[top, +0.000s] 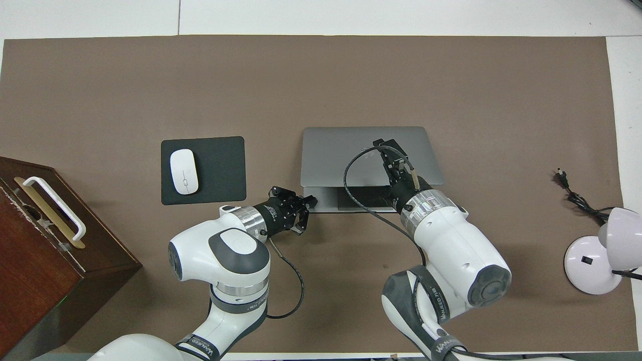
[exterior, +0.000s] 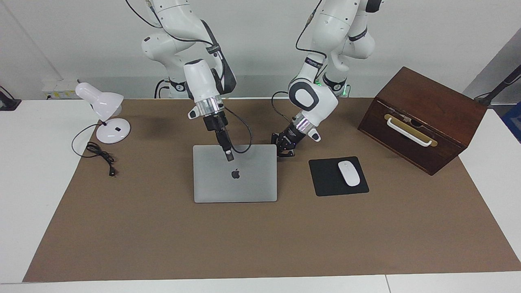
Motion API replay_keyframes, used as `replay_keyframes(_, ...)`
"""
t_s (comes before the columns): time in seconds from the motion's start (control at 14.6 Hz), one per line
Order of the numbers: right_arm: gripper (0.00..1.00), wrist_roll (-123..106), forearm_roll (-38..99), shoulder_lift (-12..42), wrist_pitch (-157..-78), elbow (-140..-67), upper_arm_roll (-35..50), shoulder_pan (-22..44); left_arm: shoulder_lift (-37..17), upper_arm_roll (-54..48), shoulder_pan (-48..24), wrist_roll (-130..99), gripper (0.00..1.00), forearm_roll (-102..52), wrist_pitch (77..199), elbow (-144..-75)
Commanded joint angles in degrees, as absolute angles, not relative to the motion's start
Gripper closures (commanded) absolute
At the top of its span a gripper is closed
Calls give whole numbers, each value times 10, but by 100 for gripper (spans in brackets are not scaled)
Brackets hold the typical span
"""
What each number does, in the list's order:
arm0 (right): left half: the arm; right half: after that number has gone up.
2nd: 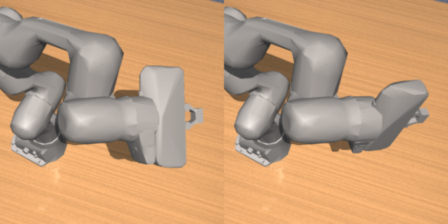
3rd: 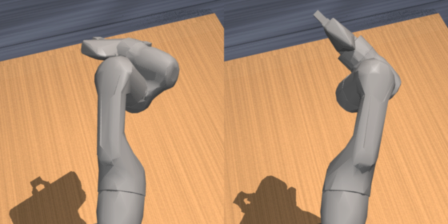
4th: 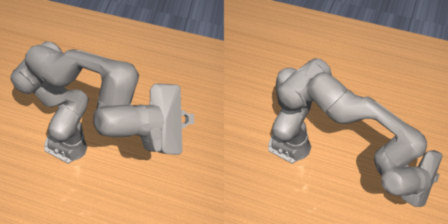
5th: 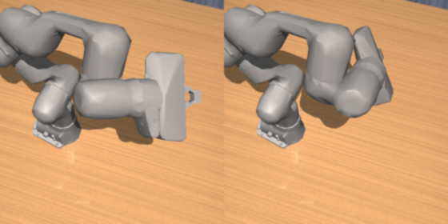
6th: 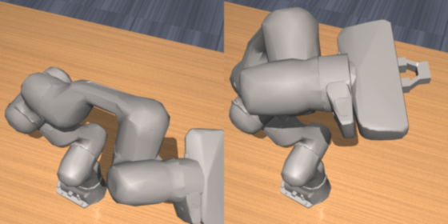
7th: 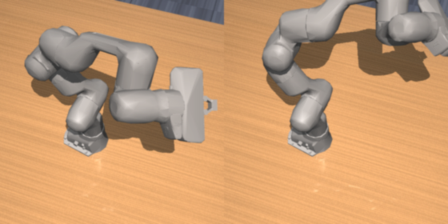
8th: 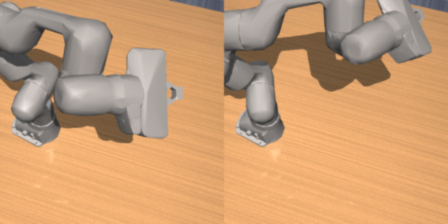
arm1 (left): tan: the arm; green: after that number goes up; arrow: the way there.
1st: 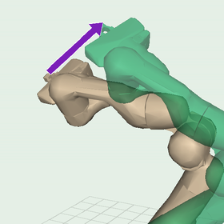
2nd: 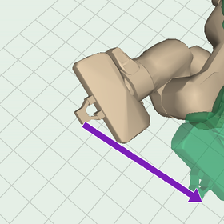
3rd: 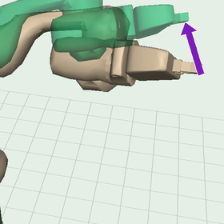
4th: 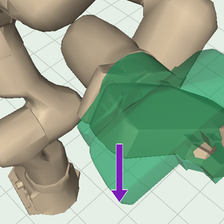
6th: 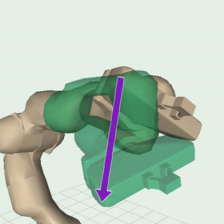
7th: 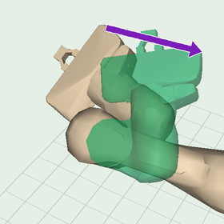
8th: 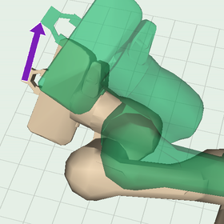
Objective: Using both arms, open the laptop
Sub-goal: 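Raise the silver lid upward with the right gripper, pushing it farther away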
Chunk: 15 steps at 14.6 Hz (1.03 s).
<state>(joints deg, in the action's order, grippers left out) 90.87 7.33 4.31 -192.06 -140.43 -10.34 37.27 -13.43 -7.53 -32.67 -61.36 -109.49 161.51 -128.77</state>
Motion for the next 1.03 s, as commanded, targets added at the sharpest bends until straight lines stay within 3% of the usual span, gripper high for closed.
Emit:
replay_keyframes(0.0, 0, 920, 66, 55, -1913, -1371, -108, 372, -163, -73, -339, -598, 100, -1111, 1629, -1277)
replay_keyframes(0.96, 0, 906, 66, 55, -1785, -1272, -125, 372, -163, -73, -339, -598, 100, -1110, 1629, -1277)
